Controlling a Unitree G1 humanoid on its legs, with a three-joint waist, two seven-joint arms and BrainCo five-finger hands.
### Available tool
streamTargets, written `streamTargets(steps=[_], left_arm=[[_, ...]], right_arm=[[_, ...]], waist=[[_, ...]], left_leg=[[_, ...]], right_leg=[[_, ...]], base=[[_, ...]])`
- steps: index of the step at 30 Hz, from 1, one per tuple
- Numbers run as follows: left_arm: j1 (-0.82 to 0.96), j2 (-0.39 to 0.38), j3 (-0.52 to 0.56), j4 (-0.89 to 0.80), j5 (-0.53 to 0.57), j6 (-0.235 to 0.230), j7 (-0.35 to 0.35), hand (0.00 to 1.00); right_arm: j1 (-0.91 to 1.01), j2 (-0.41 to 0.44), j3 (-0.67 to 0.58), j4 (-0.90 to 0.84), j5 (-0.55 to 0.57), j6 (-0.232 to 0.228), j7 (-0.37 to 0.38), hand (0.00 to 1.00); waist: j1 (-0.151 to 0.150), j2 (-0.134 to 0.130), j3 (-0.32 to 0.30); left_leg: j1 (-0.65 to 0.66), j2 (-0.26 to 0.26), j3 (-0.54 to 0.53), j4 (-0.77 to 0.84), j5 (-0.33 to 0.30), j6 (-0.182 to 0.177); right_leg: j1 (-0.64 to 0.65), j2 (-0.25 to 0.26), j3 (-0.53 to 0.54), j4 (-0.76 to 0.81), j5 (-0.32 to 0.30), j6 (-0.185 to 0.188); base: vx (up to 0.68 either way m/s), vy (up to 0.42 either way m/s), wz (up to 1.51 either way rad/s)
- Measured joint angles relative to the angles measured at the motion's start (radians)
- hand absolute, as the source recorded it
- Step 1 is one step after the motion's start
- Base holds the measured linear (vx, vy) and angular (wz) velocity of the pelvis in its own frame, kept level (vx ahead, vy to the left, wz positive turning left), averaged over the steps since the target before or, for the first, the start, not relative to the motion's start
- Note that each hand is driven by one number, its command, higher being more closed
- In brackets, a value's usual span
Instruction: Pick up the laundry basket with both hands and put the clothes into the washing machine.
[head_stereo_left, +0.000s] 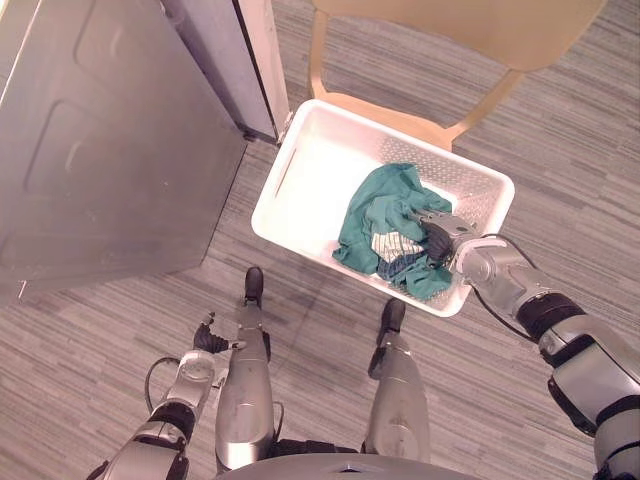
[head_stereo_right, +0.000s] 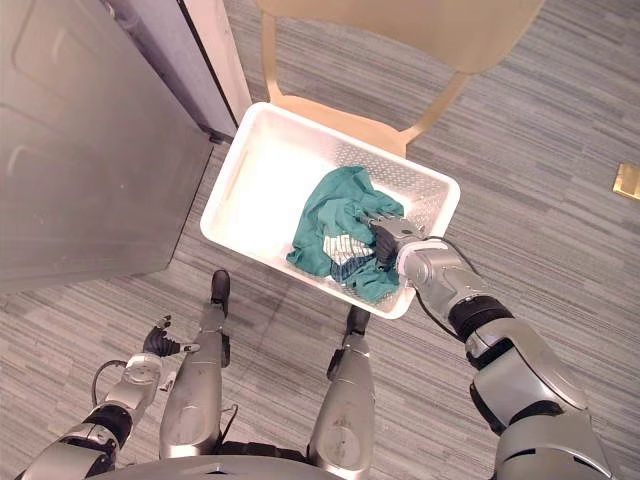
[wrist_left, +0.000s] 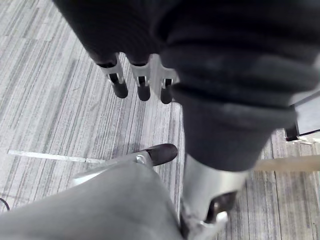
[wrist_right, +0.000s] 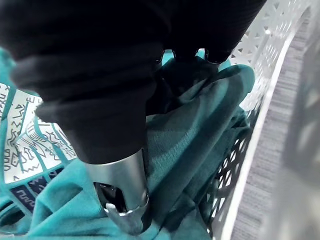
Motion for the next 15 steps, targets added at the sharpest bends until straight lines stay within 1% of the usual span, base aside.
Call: streamTargets(steps=[2, 3, 4, 8, 9, 10, 11, 12, 15], left_arm=[[-0.004, -0.004, -0.001, 0.000, -0.012, 0.000, 0.001, 0.00], [-0.008, -0.004, -0.002, 0.000, -0.016, -0.001, 0.002, 0.00], [-0.014, -0.004, -0.002, 0.000, -0.029, 0.000, 0.002, 0.00], [-0.019, -0.005, -0.003, 0.000, -0.032, 0.000, 0.010, 0.00], [-0.019, -0.005, -0.002, 0.000, -0.033, 0.000, 0.022, 0.00], [-0.019, -0.006, -0.002, 0.000, -0.033, 0.000, 0.028, 0.00], [-0.019, -0.006, -0.002, 0.000, -0.033, 0.000, 0.030, 0.00], [-0.019, -0.006, -0.002, 0.001, -0.033, 0.001, 0.042, 0.00], [-0.019, -0.006, -0.002, 0.001, -0.033, 0.002, 0.045, 0.00]], right_arm=[[0.001, 0.006, -0.019, 0.007, -0.019, 0.009, -0.010, 0.00], [0.005, 0.020, -0.037, 0.018, -0.026, 0.013, -0.021, 1.00], [0.004, 0.038, -0.049, 0.035, -0.031, 0.014, -0.034, 1.00], [0.001, 0.067, -0.089, 0.041, -0.035, 0.023, -0.075, 1.00], [-0.002, 0.077, -0.101, 0.045, -0.051, 0.035, -0.082, 1.00], [-0.001, 0.090, -0.119, 0.052, -0.106, 0.044, -0.101, 1.00], [-0.001, 0.094, -0.121, 0.055, -0.118, 0.046, -0.107, 1.00], [-0.002, 0.113, -0.131, 0.071, -0.152, 0.056, -0.131, 1.00], [0.001, 0.141, -0.167, 0.084, -0.153, 0.063, -0.154, 1.00]], waist=[[-0.002, 0.004, 0.003], [0.000, 0.004, 0.003], [-0.001, 0.005, 0.003], [-0.004, 0.005, 0.003], [-0.003, 0.005, 0.003], [-0.003, 0.005, 0.003], [-0.003, 0.005, 0.003], [-0.003, 0.005, 0.003], [-0.005, 0.005, 0.003]], left_leg=[[-0.016, -0.003, -0.003, 0.017, -0.009, 0.007], [-0.031, -0.003, -0.005, 0.033, -0.015, 0.007], [-0.041, -0.003, -0.004, 0.037, -0.015, 0.007], [-0.062, -0.005, -0.006, 0.045, -0.014, 0.009], [-0.062, -0.005, -0.006, 0.046, -0.013, 0.009], [-0.062, -0.005, -0.007, 0.046, -0.013, 0.009], [-0.063, -0.005, -0.007, 0.046, -0.013, 0.009], [-0.062, -0.006, -0.007, 0.046, -0.013, 0.010], [-0.063, -0.007, -0.007, 0.046, -0.013, 0.010]], right_leg=[[-0.005, -0.003, -0.001, 0.004, -0.001, 0.001], [-0.015, -0.003, -0.002, 0.009, -0.002, 0.000], [-0.026, -0.005, -0.002, 0.013, -0.003, -0.001], [-0.041, -0.005, -0.002, 0.015, -0.002, -0.001], [-0.041, -0.006, -0.002, 0.015, -0.002, -0.001], [-0.041, -0.006, -0.002, 0.016, -0.002, -0.001], [-0.041, -0.006, -0.002, 0.016, -0.002, -0.001], [-0.040, -0.007, -0.003, 0.016, -0.002, -0.001], [-0.040, -0.008, -0.003, 0.017, -0.002, -0.001]], base=[[-0.03, -0.029, 0.07], [-0.04, -0.033, -0.02], [-0.05, -0.041, -0.04], [-0.03, -0.023, 0.01], [-0.01, -0.032, 0.01], [-0.01, -0.034, 0.01], [0.00, -0.036, 0.01], [0.00, 0.000, 0.00], [0.00, -0.036, 0.01]])
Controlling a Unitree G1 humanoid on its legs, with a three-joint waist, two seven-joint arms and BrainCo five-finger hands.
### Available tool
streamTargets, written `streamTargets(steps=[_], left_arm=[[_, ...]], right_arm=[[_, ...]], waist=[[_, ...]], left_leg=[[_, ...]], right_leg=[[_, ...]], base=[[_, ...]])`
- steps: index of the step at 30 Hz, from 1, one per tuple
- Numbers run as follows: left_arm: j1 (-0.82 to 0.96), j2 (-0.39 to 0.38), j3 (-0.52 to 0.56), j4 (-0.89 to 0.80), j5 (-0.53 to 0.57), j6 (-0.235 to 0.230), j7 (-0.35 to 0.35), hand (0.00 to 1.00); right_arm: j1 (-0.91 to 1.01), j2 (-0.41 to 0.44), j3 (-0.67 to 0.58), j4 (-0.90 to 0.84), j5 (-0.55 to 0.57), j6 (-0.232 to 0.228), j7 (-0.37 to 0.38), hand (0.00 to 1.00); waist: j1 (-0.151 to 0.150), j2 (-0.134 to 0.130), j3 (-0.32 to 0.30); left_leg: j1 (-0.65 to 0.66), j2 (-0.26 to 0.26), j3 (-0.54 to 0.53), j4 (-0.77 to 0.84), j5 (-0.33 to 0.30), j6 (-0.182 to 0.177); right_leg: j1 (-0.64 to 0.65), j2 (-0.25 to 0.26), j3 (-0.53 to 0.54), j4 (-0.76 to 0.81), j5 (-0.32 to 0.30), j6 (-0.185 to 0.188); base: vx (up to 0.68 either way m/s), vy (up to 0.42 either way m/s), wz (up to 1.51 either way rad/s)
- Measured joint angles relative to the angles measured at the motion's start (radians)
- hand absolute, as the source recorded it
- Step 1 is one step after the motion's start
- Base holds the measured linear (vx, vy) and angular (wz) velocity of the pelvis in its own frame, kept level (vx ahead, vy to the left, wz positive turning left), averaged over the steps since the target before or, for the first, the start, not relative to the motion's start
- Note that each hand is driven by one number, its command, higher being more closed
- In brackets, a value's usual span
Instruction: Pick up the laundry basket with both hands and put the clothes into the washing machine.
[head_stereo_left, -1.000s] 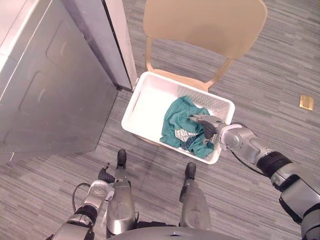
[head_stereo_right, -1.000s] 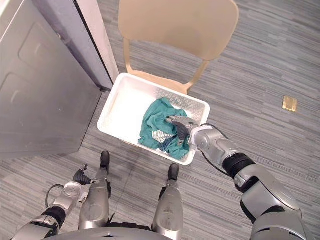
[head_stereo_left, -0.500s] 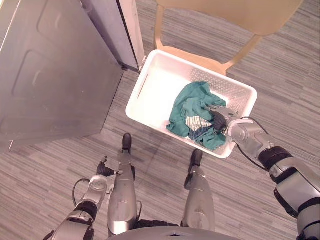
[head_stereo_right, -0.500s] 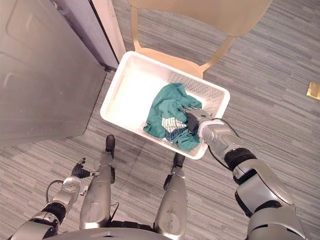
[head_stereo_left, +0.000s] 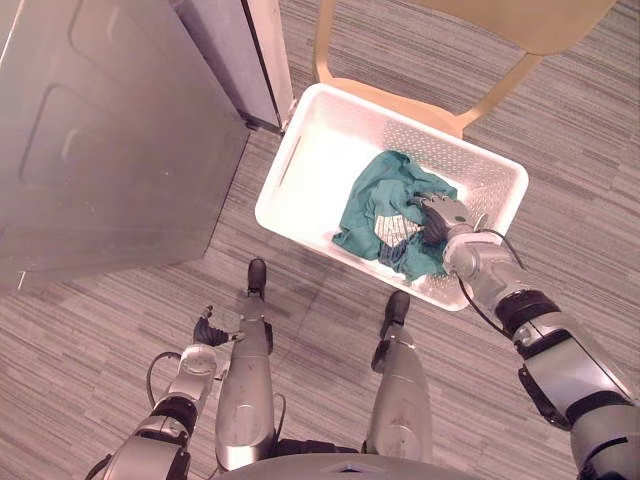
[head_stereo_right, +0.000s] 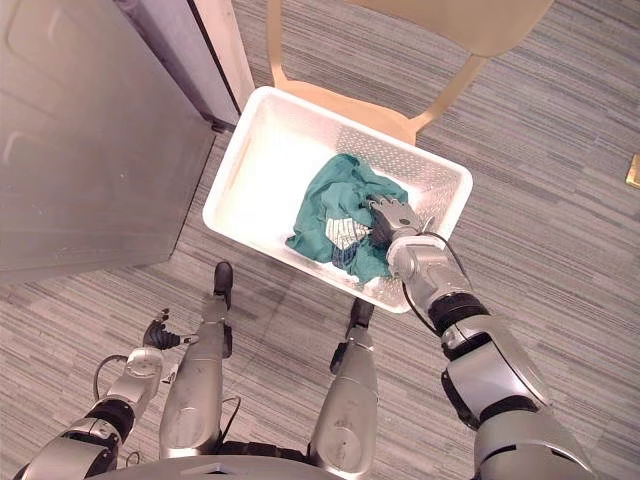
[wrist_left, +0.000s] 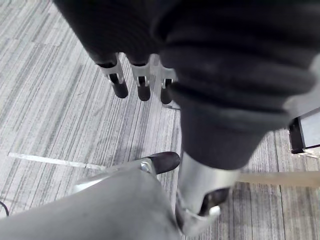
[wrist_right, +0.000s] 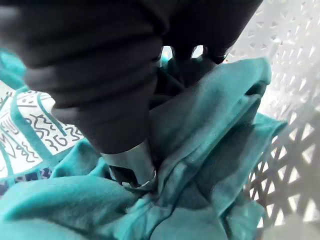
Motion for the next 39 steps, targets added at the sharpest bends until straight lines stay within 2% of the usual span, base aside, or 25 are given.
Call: streamTargets(steps=[11, 14, 17, 19, 22, 23, 24, 25, 26, 27, 28, 31, 39], left_arm=[[0.000, -0.008, 0.001, -0.001, 0.000, 0.001, 0.019, 0.00], [0.000, -0.013, 0.001, -0.001, -0.001, 0.002, 0.020, 0.00], [0.000, -0.021, 0.002, -0.002, -0.020, 0.005, 0.026, 0.00], [0.000, -0.034, 0.010, -0.004, -0.031, 0.008, 0.036, 0.00], [0.001, -0.050, 0.039, -0.003, -0.040, 0.017, 0.043, 0.00], [0.000, -0.061, 0.047, -0.005, -0.047, 0.017, 0.050, 0.00], [0.001, -0.070, 0.054, -0.005, -0.053, 0.017, 0.057, 0.00], [0.001, -0.083, 0.066, -0.004, -0.059, 0.020, 0.065, 0.00], [0.001, -0.088, 0.071, -0.003, -0.060, 0.022, 0.066, 0.00], [0.001, -0.096, 0.078, -0.001, -0.061, 0.024, 0.068, 0.00], [0.002, -0.104, 0.081, 0.000, -0.068, 0.032, 0.077, 0.00], [0.002, -0.110, 0.095, 0.000, -0.078, 0.041, 0.085, 0.00], [0.023, -0.117, 0.127, -0.004, -0.119, 0.046, 0.085, 0.00]], right_arm=[[0.003, 0.051, -0.078, 0.039, -0.034, 0.023, -0.009, 1.00], [0.015, 0.085, -0.138, 0.041, -0.014, 0.044, -0.028, 1.00], [0.047, 0.165, -0.294, 0.040, 0.143, 0.063, -0.056, 1.00], [0.068, 0.243, -0.442, 0.031, 0.312, 0.065, -0.098, 1.00], [0.080, 0.318, -0.552, -0.005, 0.556, 0.052, -0.154, 1.00], [0.088, 0.346, -0.588, -0.029, 0.661, 0.036, -0.167, 1.00], [0.094, 0.365, -0.603, -0.051, 0.719, 0.026, -0.182, 1.00], [0.109, 0.395, -0.620, -0.064, 0.829, -0.008, -0.196, 1.00], [0.113, 0.405, -0.627, -0.069, 0.873, -0.018, -0.201, 1.00], [0.117, 0.426, -0.630, -0.079, 0.945, -0.036, -0.203, 1.00], [0.122, 0.450, -0.626, -0.094, 1.093, -0.071, -0.201, 1.00], [0.163, 0.497, -0.588, -0.152, 1.291, -0.108, -0.192, 1.00], [0.246, 0.562, -0.501, -0.337, 1.471, -0.126, -0.152, 1.00]], waist=[[-0.017, 0.000, 0.000], [-0.019, 0.000, 0.000], [-0.022, 0.000, 0.000], [-0.022, 0.000, 0.000], [-0.022, 0.000, 0.000], [-0.023, 0.000, 0.000], [-0.024, 0.000, 0.000], [-0.022, 0.000, -0.001], [-0.021, 0.000, -0.001], [-0.021, 0.000, -0.001], [-0.022, 0.000, -0.001], [-0.022, -0.001, -0.001], [-0.019, -0.004, 0.001]], left_leg=[[0.002, -0.017, -0.018, -0.004, 0.011, 0.010], [0.010, -0.022, -0.018, -0.019, 0.020, 0.016], [0.023, -0.031, -0.018, -0.025, 0.023, 0.017], [0.027, -0.031, -0.017, -0.034, 0.026, 0.017], [0.039, -0.031, -0.015, -0.059, 0.038, 0.016], [0.039, -0.031, -0.013, -0.061, 0.039, 0.017], [0.040, -0.031, -0.011, -0.063, 0.039, 0.017], [0.051, -0.031, -0.005, -0.074, 0.043, 0.017], [0.056, -0.031, -0.001, -0.080, 0.045, 0.016], [0.062, -0.031, 0.006, -0.084, 0.045, 0.016], [0.074, -0.031, 0.014, -0.091, 0.045, 0.016], [0.087, -0.031, 0.015, -0.091, 0.048, 0.010], [0.155, -0.034, 0.012, -0.091, 0.034, 0.005]], right_leg=[[0.011, -0.016, -0.015, 0.009, -0.002, 0.003], [0.013, -0.022, -0.016, 0.010, -0.001, 0.004], [0.025, -0.030, -0.017, 0.008, -0.002, 0.006], [0.025, -0.031, -0.017, 0.008, -0.002, 0.006], [0.024, -0.033, -0.016, 0.008, -0.005, 0.006], [0.022, -0.033, -0.015, 0.008, -0.005, 0.006], [0.021, -0.034, -0.014, 0.008, -0.005, 0.006], [0.020, -0.034, -0.009, 0.009, -0.005, 0.007], [0.020, -0.035, -0.006, 0.010, -0.006, 0.007], [0.020, -0.035, 0.000, 0.011, -0.006, 0.008], [0.019, -0.035, 0.010, 0.013, -0.007, 0.008], [0.022, -0.035, 0.014, 0.031, -0.016, 0.009], [0.075, -0.045, 0.013, 0.075, -0.057, 0.009]], base=[[-0.01, -0.032, 0.06], [-0.01, -0.039, 0.04], [0.00, -0.037, 0.06], [0.00, -0.047, 0.01], [0.00, -0.066, 0.00], [0.00, -0.049, -0.02], [0.02, -0.076, -0.06], [0.02, -0.065, -0.07], [0.02, -0.083, -0.10], [0.02, -0.075, -0.15], [0.02, -0.093, -0.16], [0.02, -0.080, -0.04], [0.00, -0.083, 0.04]])
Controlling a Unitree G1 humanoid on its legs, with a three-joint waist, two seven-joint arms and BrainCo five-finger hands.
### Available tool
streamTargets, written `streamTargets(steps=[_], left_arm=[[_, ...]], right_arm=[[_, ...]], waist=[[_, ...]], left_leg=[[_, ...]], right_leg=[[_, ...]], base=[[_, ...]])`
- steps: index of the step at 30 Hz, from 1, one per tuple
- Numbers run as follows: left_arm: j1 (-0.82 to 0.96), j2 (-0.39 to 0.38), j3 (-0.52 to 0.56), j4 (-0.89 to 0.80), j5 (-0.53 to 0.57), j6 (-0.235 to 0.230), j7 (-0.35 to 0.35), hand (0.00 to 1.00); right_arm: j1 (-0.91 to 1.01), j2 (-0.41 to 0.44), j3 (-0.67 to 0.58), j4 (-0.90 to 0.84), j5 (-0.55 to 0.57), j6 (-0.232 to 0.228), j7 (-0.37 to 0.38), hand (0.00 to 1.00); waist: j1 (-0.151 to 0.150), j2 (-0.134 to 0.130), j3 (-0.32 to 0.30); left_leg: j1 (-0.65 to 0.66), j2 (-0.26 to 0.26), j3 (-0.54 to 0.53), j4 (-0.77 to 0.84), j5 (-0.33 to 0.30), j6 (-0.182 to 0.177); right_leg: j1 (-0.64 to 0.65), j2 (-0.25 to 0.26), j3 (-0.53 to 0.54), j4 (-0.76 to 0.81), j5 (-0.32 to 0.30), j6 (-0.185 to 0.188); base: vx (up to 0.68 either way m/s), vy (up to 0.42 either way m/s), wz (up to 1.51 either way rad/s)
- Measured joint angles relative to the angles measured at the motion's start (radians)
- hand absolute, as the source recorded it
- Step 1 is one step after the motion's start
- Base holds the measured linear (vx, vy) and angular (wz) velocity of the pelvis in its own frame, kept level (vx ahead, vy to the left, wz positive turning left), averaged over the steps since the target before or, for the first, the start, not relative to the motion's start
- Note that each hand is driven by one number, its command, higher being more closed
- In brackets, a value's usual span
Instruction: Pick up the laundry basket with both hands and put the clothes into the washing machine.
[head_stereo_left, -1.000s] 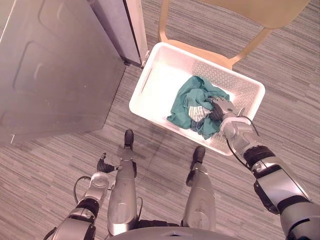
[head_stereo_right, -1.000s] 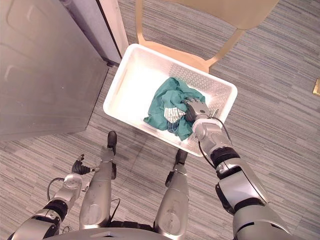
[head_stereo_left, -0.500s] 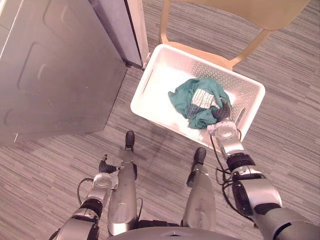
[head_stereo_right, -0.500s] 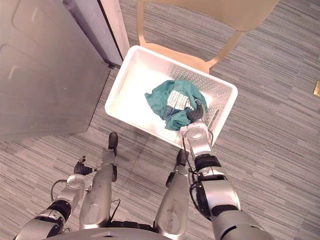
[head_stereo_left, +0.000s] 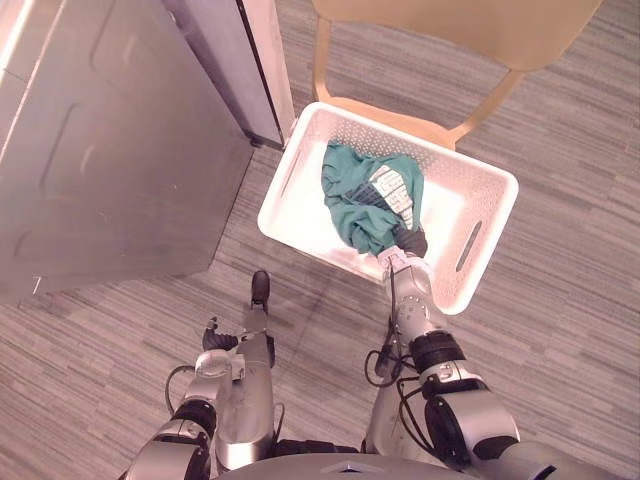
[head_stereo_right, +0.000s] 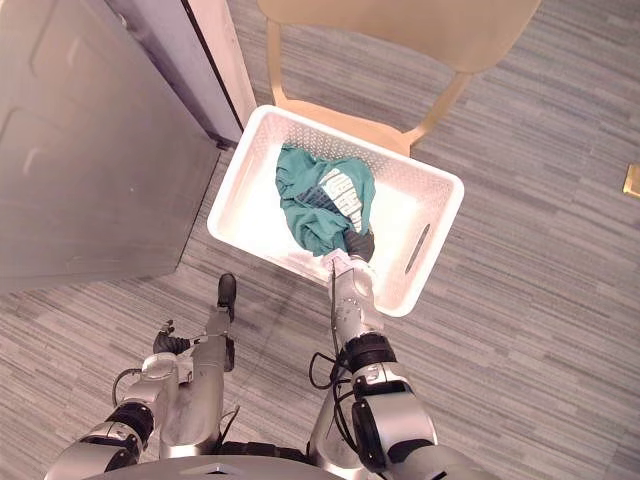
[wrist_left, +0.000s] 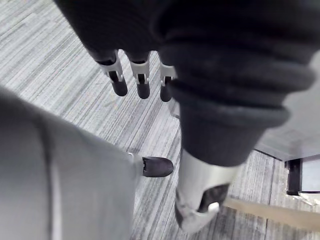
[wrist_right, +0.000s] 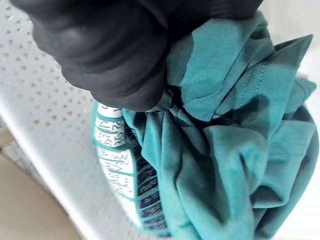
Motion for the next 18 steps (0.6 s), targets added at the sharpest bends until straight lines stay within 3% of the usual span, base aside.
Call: streamTargets(steps=[5, 8, 11, 18], left_arm=[[0.073, 0.001, 0.064, -0.044, -0.028, 0.008, -0.003, 0.00], [0.141, -0.002, 0.070, -0.091, -0.031, 0.019, -0.006, 0.00], [0.233, -0.004, 0.070, -0.247, -0.037, 0.025, -0.011, 0.00], [0.294, -0.063, 0.101, -0.672, -0.056, 0.006, 0.003, 0.00]], right_arm=[[0.074, 0.010, 0.031, -0.191, 0.036, -0.019, 0.044, 1.00], [0.146, 0.013, 0.032, -0.248, 0.036, -0.019, 0.046, 1.00], [0.228, 0.027, 0.001, -0.330, 0.034, -0.015, 0.049, 1.00], [0.330, 0.078, -0.051, -0.477, 0.026, -0.012, 0.068, 1.00]], waist=[[-0.004, -0.010, -0.011], [-0.007, -0.030, -0.079], [-0.006, -0.042, -0.155], [-0.019, -0.038, -0.302]], left_leg=[[0.082, -0.006, -0.003, -0.005, -0.020, -0.010], [0.123, -0.016, -0.004, -0.028, -0.021, -0.007], [0.167, -0.019, -0.010, -0.035, -0.027, -0.008], [0.272, -0.021, 0.005, -0.089, -0.031, -0.010]], right_leg=[[0.076, -0.010, -0.006, 0.011, -0.037, 0.008], [0.125, -0.020, -0.016, -0.012, -0.040, 0.016], [0.197, -0.022, -0.042, -0.046, -0.036, 0.018], [0.313, -0.022, -0.060, -0.124, -0.025, 0.029]], base=[[-0.01, -0.065, 0.06], [0.08, -0.041, 0.09], [0.11, -0.023, 0.13], [0.07, -0.017, -0.02]])
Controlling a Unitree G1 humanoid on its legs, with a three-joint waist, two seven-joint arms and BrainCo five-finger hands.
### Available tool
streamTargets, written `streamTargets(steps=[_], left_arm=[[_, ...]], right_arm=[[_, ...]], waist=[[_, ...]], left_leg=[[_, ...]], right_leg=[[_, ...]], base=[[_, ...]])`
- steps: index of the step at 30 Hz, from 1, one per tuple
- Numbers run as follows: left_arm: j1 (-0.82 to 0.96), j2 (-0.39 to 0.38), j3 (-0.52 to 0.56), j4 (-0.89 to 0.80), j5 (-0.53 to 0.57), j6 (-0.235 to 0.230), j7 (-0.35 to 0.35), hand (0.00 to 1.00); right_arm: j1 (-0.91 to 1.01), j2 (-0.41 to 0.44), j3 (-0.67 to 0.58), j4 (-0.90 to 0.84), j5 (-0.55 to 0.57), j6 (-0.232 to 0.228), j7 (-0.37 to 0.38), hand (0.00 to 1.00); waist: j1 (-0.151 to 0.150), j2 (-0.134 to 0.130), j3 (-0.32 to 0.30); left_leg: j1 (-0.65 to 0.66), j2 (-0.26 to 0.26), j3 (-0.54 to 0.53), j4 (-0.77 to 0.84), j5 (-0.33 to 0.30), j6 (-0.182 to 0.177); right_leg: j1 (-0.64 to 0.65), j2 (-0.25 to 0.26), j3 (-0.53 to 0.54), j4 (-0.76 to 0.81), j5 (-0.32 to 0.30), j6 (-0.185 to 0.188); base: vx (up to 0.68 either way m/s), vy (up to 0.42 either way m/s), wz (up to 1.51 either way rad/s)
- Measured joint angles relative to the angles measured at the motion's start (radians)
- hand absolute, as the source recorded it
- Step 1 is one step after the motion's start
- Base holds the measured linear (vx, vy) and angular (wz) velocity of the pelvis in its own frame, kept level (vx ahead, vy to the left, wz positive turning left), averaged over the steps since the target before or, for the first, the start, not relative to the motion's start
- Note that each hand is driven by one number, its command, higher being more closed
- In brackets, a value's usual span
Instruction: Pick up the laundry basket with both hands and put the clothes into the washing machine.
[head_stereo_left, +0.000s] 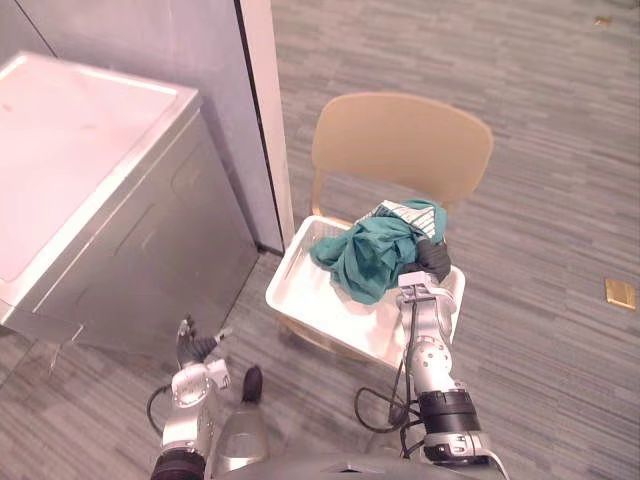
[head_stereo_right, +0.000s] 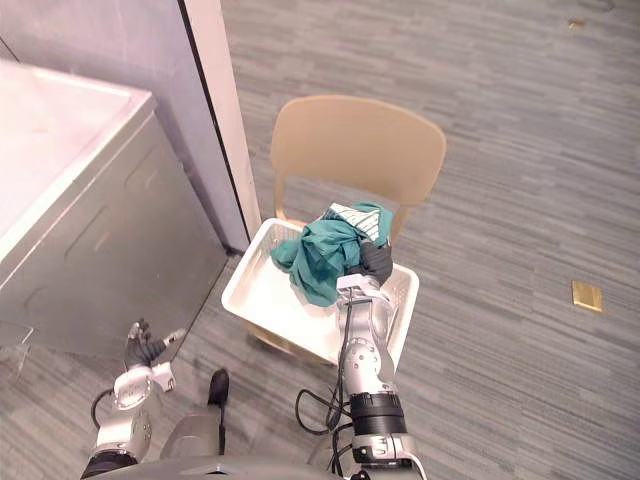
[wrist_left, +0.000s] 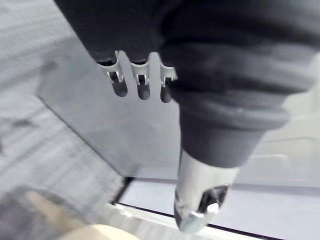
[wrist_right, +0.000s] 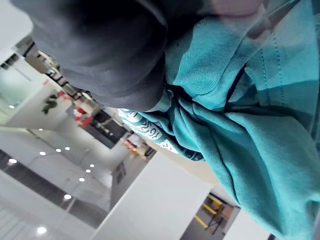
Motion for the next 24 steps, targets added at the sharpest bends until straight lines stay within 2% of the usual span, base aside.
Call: streamTargets(steps=[4, 11, 14, 17, 24], left_arm=[[-0.018, -0.008, 0.005, -0.171, 0.001, -0.012, 0.022, 0.00], [-0.101, 0.031, -0.063, -0.229, 0.060, -0.018, 0.017, 0.00], [-0.152, 0.058, -0.134, -0.228, 0.064, -0.019, -0.005, 0.00], [-0.210, 0.070, -0.192, -0.210, 0.080, -0.021, -0.031, 0.00], [-0.372, 0.084, -0.371, 0.002, 0.080, -0.018, -0.082, 0.00]], right_arm=[[0.030, 0.001, 0.000, -0.066, -0.001, 0.002, 0.000, 1.00], [0.043, -0.003, 0.008, -0.131, -0.002, 0.018, 0.007, 1.00], [0.042, -0.009, 0.012, -0.168, -0.002, 0.020, 0.013, 1.00], [0.029, -0.023, 0.017, -0.185, -0.002, 0.020, 0.013, 1.00], [-0.030, -0.065, 0.076, -0.269, -0.003, 0.018, 0.010, 1.00]], waist=[[-0.019, 0.013, -0.024], [-0.037, 0.046, -0.089], [-0.044, 0.046, -0.097], [-0.070, 0.044, -0.103], [-0.096, 0.045, -0.134]], left_leg=[[0.050, 0.000, 0.025, -0.001, -0.008, 0.003], [0.104, 0.005, 0.081, -0.002, -0.028, -0.004], [0.124, 0.012, 0.105, -0.002, -0.032, -0.002], [0.134, 0.021, 0.109, -0.006, -0.032, -0.003], [0.133, 0.045, 0.140, -0.008, -0.032, -0.021]], right_leg=[[0.044, 0.001, 0.012, -0.036, 0.018, 0.002], [0.082, 0.011, 0.061, -0.104, 0.056, -0.005], [0.091, 0.020, 0.086, -0.132, 0.074, -0.007], [0.103, 0.030, 0.086, -0.145, 0.081, -0.013], [0.082, 0.058, 0.116, -0.164, 0.099, -0.029]], base=[[-0.01, 0.006, -0.16], [-0.05, 0.017, -0.23], [-0.06, 0.007, -0.25], [-0.06, -0.006, -0.07], [-0.02, -0.009, -0.14]])
